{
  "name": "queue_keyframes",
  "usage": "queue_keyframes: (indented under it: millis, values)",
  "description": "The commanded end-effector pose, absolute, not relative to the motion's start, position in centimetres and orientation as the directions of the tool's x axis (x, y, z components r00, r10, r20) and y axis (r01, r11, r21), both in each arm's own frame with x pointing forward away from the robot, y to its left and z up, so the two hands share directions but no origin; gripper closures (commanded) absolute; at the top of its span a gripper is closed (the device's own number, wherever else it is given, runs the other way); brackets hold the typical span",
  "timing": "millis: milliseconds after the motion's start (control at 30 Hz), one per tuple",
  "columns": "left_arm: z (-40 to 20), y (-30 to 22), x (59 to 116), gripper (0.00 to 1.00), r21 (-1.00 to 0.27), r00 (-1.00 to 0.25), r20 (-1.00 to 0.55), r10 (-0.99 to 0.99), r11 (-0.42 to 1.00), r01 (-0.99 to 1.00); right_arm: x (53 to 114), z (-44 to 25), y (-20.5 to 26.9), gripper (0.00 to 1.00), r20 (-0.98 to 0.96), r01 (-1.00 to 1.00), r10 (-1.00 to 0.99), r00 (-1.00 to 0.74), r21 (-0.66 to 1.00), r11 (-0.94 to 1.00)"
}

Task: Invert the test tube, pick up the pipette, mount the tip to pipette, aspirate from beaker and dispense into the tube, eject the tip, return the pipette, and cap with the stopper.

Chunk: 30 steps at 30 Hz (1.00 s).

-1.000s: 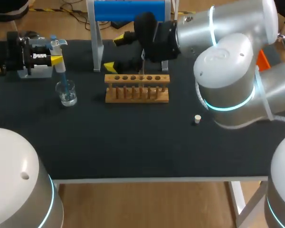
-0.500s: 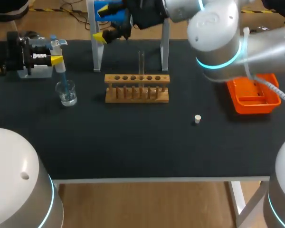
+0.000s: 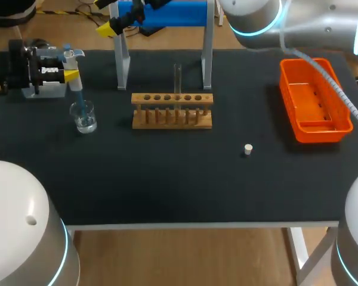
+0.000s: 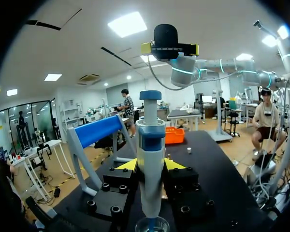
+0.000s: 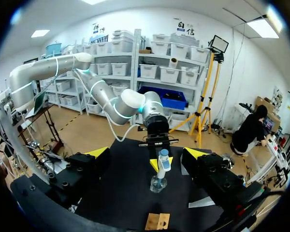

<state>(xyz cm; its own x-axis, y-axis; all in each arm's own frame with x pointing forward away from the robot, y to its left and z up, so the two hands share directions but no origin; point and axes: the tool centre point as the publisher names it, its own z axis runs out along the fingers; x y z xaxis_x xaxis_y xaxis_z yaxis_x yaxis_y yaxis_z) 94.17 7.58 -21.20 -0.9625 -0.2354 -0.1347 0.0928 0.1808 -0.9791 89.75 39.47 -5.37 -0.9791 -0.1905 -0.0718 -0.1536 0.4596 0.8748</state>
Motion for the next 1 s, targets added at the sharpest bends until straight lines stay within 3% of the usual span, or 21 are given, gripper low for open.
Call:
queue_keyframes:
  millis: [33,533,567,600,633,667,700,1000]
  values:
    - [-21.2,7.5,94.2,1.00,-0.979,-0.962,-0.136,-0.238,0.181,0.094,90.3,-6.2,40.7,0.00,-0.032,-0.158,-0.246,-0.969,0.844,0.513]
    - [-21.2,7.5,94.2,1.00,-0.979,-0.962,-0.136,-0.238,0.181,0.094,90.8,-9.9,41.1,0.00,-0.085,-0.157,-0.166,-0.982,0.855,0.493]
    - [-21.2,7.5,94.2,1.00,-0.979,-0.962,-0.136,-0.238,0.181,0.094,90.8,-10.0,41.1,0.31,-0.083,-0.157,-0.168,-0.982,0.856,0.492]
    - [-21.2,7.5,94.2,1.00,-0.979,-0.962,-0.136,-0.238,0.181,0.094,90.9,-10.1,41.1,0.54,-0.083,-0.157,-0.169,-0.982,0.857,0.490]
    - [-21.2,7.5,94.2,1.00,-0.979,-0.962,-0.136,-0.238,0.181,0.094,90.9,-10.2,41.1,0.63,-0.082,-0.157,-0.170,-0.982,0.858,0.490]
    - [-21.2,7.5,94.2,1.00,-0.979,-0.962,-0.136,-0.238,0.181,0.094,90.9,-10.3,41.1,0.94,-0.083,-0.157,-0.170,-0.982,0.858,0.490]
    - [-21.2,7.5,94.2,1.00,-0.979,-0.962,-0.136,-0.238,0.181,0.094,90.9,-10.3,41.2,1.00,-0.084,-0.158,-0.169,-0.982,0.858,0.489]
    - [-21.2,7.5,94.2,1.00,-0.979,-0.962,-0.136,-0.238,0.181,0.094,90.6,-9.9,41.4,1.00,-0.081,-0.152,-0.162,-0.983,0.855,0.496]
